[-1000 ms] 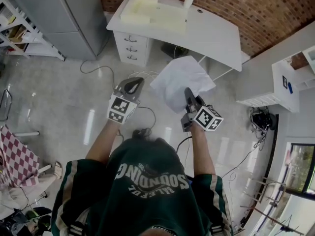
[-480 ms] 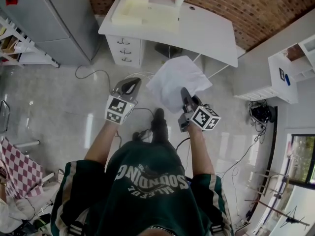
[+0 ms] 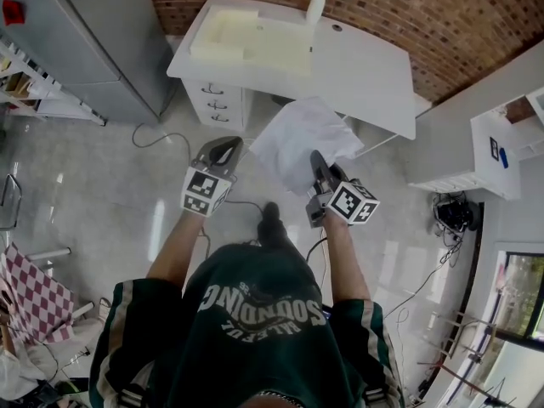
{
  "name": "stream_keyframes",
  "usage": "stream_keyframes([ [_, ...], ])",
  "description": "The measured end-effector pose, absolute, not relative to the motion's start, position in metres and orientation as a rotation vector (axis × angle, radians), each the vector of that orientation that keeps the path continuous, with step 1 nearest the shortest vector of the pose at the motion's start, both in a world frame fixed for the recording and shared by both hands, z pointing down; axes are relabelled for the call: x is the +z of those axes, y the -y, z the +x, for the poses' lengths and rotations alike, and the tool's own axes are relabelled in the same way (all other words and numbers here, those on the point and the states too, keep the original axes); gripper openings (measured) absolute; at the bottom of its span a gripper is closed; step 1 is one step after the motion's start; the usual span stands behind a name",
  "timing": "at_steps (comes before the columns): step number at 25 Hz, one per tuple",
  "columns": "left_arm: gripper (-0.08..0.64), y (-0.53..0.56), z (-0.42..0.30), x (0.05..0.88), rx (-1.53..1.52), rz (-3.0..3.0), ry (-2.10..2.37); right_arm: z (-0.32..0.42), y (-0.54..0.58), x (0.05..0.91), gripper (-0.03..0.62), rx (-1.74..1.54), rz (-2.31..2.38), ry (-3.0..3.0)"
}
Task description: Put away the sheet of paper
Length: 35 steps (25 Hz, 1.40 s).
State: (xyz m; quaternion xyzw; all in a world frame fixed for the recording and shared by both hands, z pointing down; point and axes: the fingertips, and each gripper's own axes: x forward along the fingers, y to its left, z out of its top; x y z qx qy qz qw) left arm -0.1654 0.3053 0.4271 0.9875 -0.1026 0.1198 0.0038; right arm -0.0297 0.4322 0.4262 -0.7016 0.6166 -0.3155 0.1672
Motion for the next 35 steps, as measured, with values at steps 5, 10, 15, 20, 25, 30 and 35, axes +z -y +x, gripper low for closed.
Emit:
stream_keyframes([
  [5,0.011,-0.289,-0.126,0.424,0.381,3.081,0.368,0.013,-0.409,0.428,0.000,-0.930,-1.963,-1.782],
  [10,0.011,-0.278,-0.094,0.425,0.403,3.075,0.407,0.051,-0.388,0.423,0.002,-0.926,-1.934,-1.813],
  [15,0.011,-0.268,-0.072,0.424,0.413,3.070,0.467,0.078,-0.373,0.428,0.002,-0.940,-1.884,-1.852],
  [20,0.011,-0.267,-0.053,0.421,0.421,3.065,0.538,0.103,-0.364,0.429,0.002,-0.940,-1.858,-1.897],
  [25,0.011,-0.265,-0.040,0.419,0.432,3.059,0.577,0.119,-0.359,0.429,0.002,-0.961,-1.817,-1.918],
  [30,0.011,-0.264,-0.027,0.416,0.457,3.069,0.578,0.131,-0.360,0.422,0.002,-0.940,-1.795,-1.919],
  [35,0.011,-0.260,-0.015,0.414,0.456,3.088,0.565,0.143,-0.360,0.425,0.000,-0.941,-1.797,-1.897],
])
